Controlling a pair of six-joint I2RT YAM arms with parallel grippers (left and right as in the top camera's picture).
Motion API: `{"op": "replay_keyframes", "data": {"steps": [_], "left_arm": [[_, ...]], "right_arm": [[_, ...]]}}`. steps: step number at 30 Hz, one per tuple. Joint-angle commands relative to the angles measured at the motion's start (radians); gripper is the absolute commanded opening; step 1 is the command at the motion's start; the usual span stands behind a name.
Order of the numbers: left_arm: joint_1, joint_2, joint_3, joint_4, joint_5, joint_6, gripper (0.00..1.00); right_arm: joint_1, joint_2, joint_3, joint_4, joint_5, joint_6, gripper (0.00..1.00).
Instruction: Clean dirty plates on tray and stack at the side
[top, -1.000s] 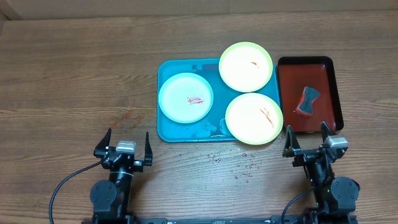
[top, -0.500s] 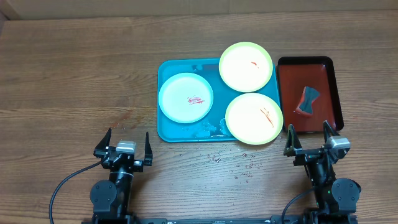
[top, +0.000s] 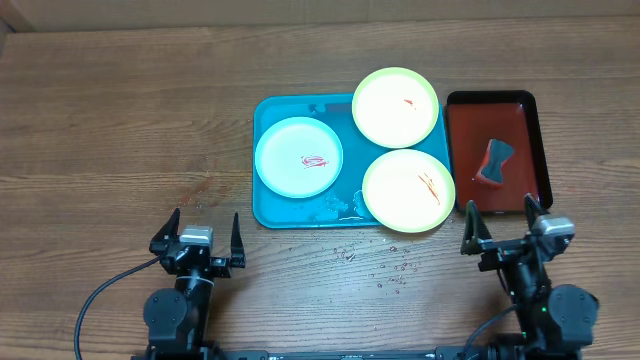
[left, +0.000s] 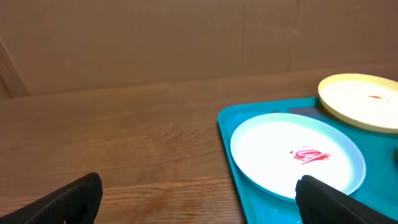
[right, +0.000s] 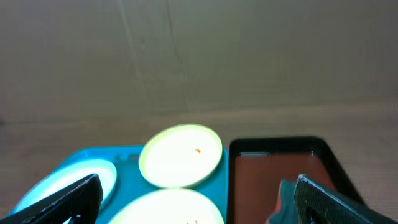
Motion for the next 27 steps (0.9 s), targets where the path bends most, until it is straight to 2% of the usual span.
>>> {"op": "replay_keyframes", "data": {"steps": [1,7,14,16,17,22,25,27], "left_arm": [[0.004,0.042,0.109,-0.034,0.019,-0.038,1.0],[0.004,0.26,0.315,-0.105,0.089,-0.037,1.0],[0.002,0.634,0.634,-0.206,0.186,-0.038,1.0],[-0.005,0.755,0.758,-0.29,0.191,-0.038,1.0],[-0.023,0.865,0.881,-0.373,0.188,-0.038,1.0],[-0.086,1.135,1.21,-0.608,0.167,-0.038,1.0],[-0.142,1.361,1.498,-0.821,0.153,-0.038,1.0],[-0.154,1.438,1.575,-0.883,0.167,-0.037,1.0]], "right_arm": [[0.005,0.087,0.113,0.0,-0.007,0.002,1.0],[0.005,0.301,0.311,-0.025,-0.019,0.003,1.0],[0.004,0.569,0.584,-0.209,-0.027,0.007,1.0],[0.0,0.657,0.676,-0.284,-0.05,0.007,1.0],[-0.014,0.732,0.753,-0.356,-0.082,0.007,1.0],[-0.087,0.941,0.969,-0.56,-0.192,0.007,1.0],[-0.164,1.114,1.147,-0.733,-0.316,0.006,1.0],[-0.195,1.173,1.202,-0.784,-0.359,0.006,1.0]]}}
